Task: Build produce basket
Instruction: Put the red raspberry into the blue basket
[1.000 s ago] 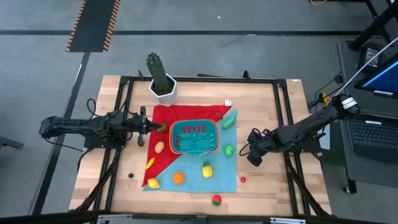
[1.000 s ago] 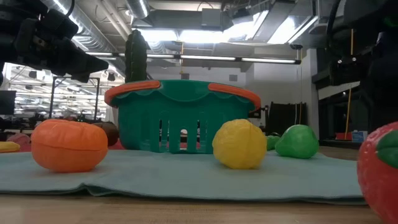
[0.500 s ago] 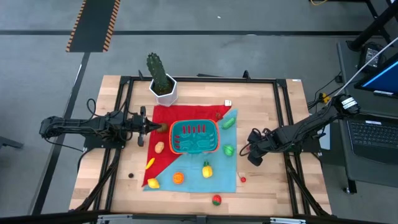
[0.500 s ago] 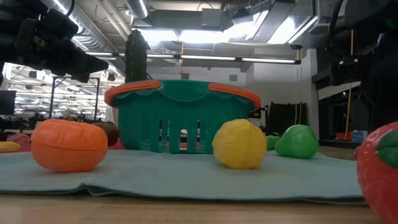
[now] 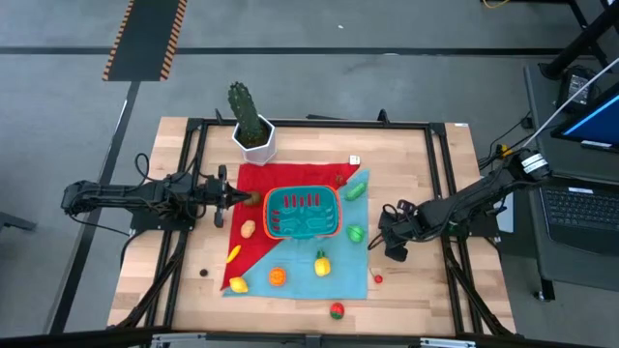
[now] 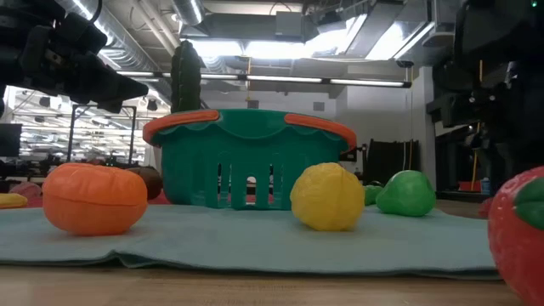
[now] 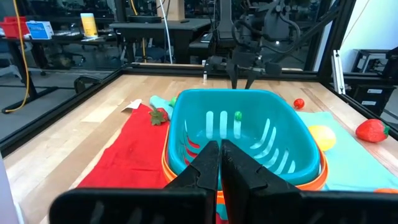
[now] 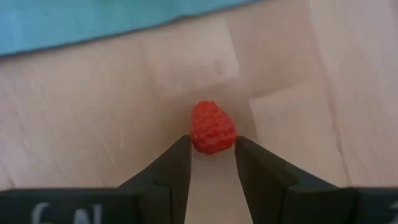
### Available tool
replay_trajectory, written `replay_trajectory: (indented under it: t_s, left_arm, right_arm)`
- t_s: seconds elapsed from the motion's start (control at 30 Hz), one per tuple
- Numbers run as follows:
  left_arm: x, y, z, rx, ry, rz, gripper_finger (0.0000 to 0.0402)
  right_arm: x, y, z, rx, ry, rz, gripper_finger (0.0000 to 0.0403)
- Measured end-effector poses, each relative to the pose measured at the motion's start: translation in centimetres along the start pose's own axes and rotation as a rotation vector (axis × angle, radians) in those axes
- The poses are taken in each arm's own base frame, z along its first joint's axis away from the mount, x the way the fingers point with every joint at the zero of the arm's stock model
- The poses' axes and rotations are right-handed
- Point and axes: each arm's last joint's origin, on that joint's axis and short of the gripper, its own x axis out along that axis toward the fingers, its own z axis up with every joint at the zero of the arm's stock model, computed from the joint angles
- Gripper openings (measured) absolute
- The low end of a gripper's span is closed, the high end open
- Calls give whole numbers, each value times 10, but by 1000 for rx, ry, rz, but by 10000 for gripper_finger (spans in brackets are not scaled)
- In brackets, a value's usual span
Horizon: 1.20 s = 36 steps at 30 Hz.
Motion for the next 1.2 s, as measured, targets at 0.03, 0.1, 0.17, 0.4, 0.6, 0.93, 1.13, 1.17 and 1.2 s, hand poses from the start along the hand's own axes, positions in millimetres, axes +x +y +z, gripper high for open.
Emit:
replay_trajectory:
  t_s: [0.03,0.1,0.17,0.4,0.6,0.93,1.13,1.17,1.2]
  left_arm:
    - [0,0,0,0,0,0,8]
    - [0,0,0,0,0,0,8]
    - [0,0,0,0,0,0,8]
    - [0,0,0,3,0,0,8]
    - [0,0,-1,3,8,0,8]
    - [0,0,-2,2,23,1,8]
    - [0,0,-2,1,26,1,8]
    - [0,0,-3,1,26,1,8]
    - [0,0,-3,1,27,1,8]
  right_arm:
    - [1,1,1,-11,-4,3,127]
    - [3,0,2,-20,-2,0,127]
    - [4,-1,3,-15,0,-3,127]
    - [3,4,9,-69,-69,40,127]
    - [3,4,10,-71,-75,43,127]
    - [3,8,15,-88,-128,75,127]
    - [3,8,15,-84,-133,79,127]
    - [2,9,16,-85,-138,82,127]
    - [3,8,17,-83,-143,84,127]
